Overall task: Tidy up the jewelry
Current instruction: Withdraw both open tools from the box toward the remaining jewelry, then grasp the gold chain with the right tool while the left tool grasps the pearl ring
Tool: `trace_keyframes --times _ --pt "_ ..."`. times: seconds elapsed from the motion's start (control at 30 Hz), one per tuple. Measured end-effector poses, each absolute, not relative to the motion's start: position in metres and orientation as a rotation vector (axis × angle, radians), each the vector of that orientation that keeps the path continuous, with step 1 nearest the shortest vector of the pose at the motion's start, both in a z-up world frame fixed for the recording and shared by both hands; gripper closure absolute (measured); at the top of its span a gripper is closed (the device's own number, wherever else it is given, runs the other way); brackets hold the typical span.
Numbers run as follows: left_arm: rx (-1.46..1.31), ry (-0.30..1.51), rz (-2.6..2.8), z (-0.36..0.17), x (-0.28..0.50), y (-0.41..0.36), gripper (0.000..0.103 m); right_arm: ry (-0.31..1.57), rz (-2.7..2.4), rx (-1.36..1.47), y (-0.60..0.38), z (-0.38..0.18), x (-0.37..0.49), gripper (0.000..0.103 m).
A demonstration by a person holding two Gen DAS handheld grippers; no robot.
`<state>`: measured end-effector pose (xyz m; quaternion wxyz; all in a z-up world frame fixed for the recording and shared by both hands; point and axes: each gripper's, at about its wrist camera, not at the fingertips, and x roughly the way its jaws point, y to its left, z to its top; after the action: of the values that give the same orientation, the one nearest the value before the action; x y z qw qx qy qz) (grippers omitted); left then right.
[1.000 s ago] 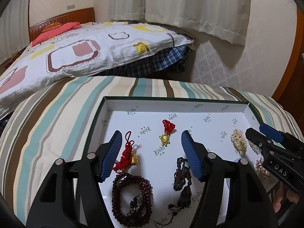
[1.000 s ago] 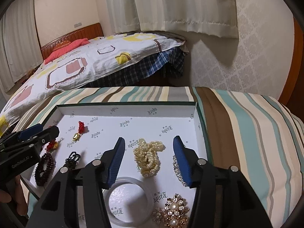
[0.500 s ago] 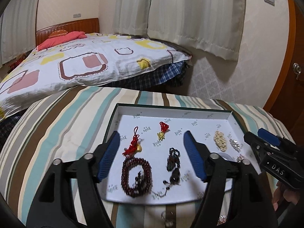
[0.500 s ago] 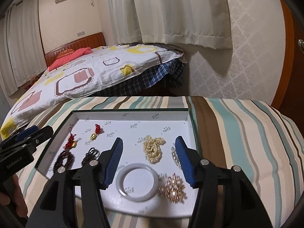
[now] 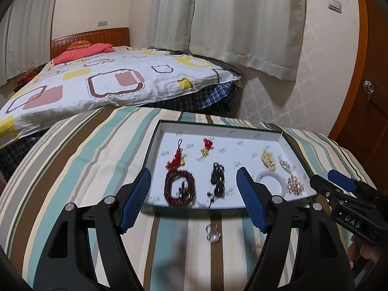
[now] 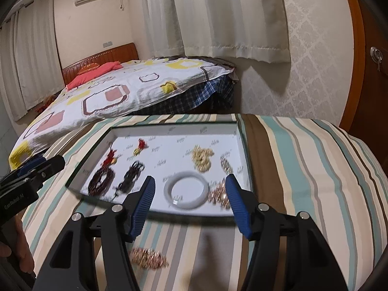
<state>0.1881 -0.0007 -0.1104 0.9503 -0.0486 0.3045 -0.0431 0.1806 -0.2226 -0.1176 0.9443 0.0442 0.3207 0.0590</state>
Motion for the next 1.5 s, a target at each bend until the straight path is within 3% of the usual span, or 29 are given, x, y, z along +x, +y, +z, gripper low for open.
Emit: trace_keyframes --times 1.0,1.13,1.3,1.5 --pt "-0.095 0.74 -0.016 -0.157 0.147 0.03 0.031 0.891 0.212 0.02 -0.168 -0.189 0.164 0.044" --pt "-0.096 0.749 -0.023 -0.159 0.148 0.027 0.031 0.89 0.199 -0.02 -0.168 -0.186 0.159 0.057" --pt "-0.092 0.759 -0.035 -0.162 0.149 0.022 0.031 0.887 0.225 -0.009 -0.172 -0.185 0.157 0.085" --pt "-0.082 0.767 -0.052 -0.164 0.15 0.013 0.031 0.885 0.235 0.0 -0.174 -0.185 0.158 0.087"
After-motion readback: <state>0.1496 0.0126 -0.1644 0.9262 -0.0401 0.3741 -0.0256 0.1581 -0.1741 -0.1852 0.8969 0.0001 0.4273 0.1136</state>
